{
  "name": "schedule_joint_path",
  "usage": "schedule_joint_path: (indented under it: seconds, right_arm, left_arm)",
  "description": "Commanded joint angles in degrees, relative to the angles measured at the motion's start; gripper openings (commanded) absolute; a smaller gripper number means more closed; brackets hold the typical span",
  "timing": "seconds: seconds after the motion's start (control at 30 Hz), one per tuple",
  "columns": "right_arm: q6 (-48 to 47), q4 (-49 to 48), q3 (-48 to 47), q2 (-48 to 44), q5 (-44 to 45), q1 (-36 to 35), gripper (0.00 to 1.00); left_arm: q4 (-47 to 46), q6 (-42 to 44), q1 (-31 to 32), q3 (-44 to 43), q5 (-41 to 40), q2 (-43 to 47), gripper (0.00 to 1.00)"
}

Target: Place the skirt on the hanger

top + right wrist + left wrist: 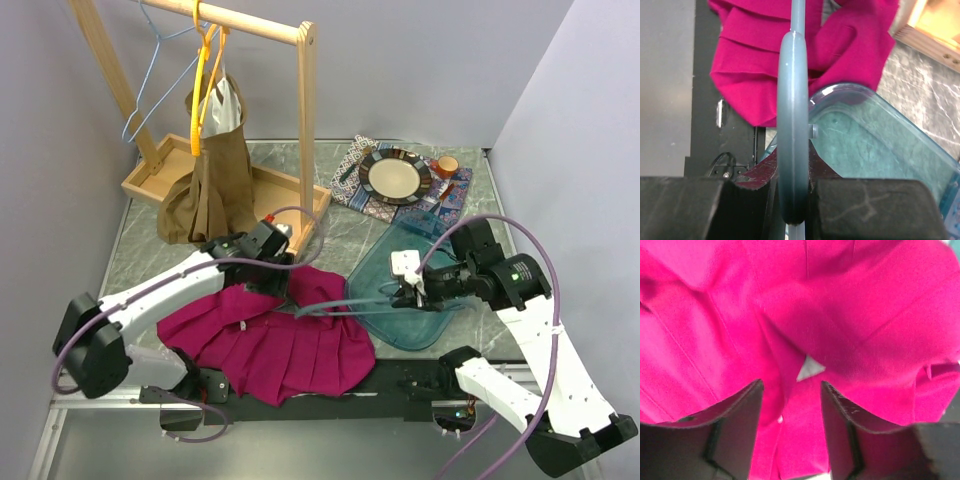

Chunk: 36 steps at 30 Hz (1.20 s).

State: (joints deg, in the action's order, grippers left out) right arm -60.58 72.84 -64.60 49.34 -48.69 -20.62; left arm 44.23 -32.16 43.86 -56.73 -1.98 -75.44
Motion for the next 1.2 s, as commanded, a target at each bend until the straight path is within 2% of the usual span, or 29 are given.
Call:
schedule_joint_path:
  seconds: [0.0,0.03,0.1,0.17,0.23,0.3,0.37,0.43,0.53,0.63,0.67,0.7,0.73,0.93,1.17]
  right_arm:
    - [-6.5,3.8,-1.4,0.5,-4.1,-0.3,0.0]
    - [-6.6,3.9,-1.4,0.7,-4.5,-0.9,0.0]
    - [-5.6,3.4,-1.3,1.4,-4.5,-2.2,0.0]
    - [-3.3,0.5,-1.0,1.7,-3.4,-6.3,0.0]
    - [2.2,-2.9,0.1,1.6,0.6,-10.6,0.0]
    - [6.8,-8.0,1.1,1.4,3.6,-16.9,0.0]
    - [8.4,-10.9,1.2,2.1,6.1,-20.6,0.0]
    - [9.7,-12.3,0.4,4.0,8.2,-22.0,0.0]
    - [11.9,-14.1,-1.5,6.8,10.6,-24.7,0.0]
    - [16.0,-17.7,-2.6,8.6,15.8,-28.0,0.0]
    - [16.8,-18.5,-2.8,8.8,18.9,-28.8,0.0]
    - [18.7,-19.5,-3.2,9.1,20.5,-30.3,0.0]
    - [19.3,-20.7,-3.3,9.7,21.8,-31.0,0.0]
    - [23.0,-23.4,-5.7,11.0,29.5,-33.2,0.0]
    - [25.2,-25.0,-7.8,11.7,35.2,-33.7,0.0]
  left_arm:
    - [-2.0,2.5,0.2,-3.8,-3.7,-3.1,0.51]
    - [-2.1,2.5,0.2,-4.1,-3.7,-4.1,0.5]
    - [-2.3,2.9,0.2,-4.3,-3.6,-4.6,0.42]
    - [-1.9,2.9,0.1,-4.4,-3.6,-5.2,0.37]
    - [-0.9,2.8,0.1,-5.0,-4.2,-5.6,0.38]
    - [0.6,2.6,0.1,-5.5,-4.4,-5.3,0.46]
    - [0.9,2.7,0.1,-5.1,-4.2,-4.5,0.47]
    - [0.8,2.8,0.0,-4.5,-3.3,-4.4,0.47]
    - [-0.8,3.3,0.0,-3.2,-1.4,-5.4,0.42]
    - [-1.4,3.9,-0.3,-3.9,-0.4,-6.6,0.22]
    - [-1.3,4.3,-0.3,-4.4,-0.4,-6.8,0.09]
    - [-0.9,4.6,-0.4,-5.1,-0.7,-7.0,0.03]
    - [0.4,4.7,-0.4,-7.0,-1.2,-6.7,0.01]
    - [5.3,5.9,-0.4,-15.8,-2.8,-3.9,0.01]
    - [8.1,6.3,-0.8,-19.5,-3.2,-2.5,0.01]
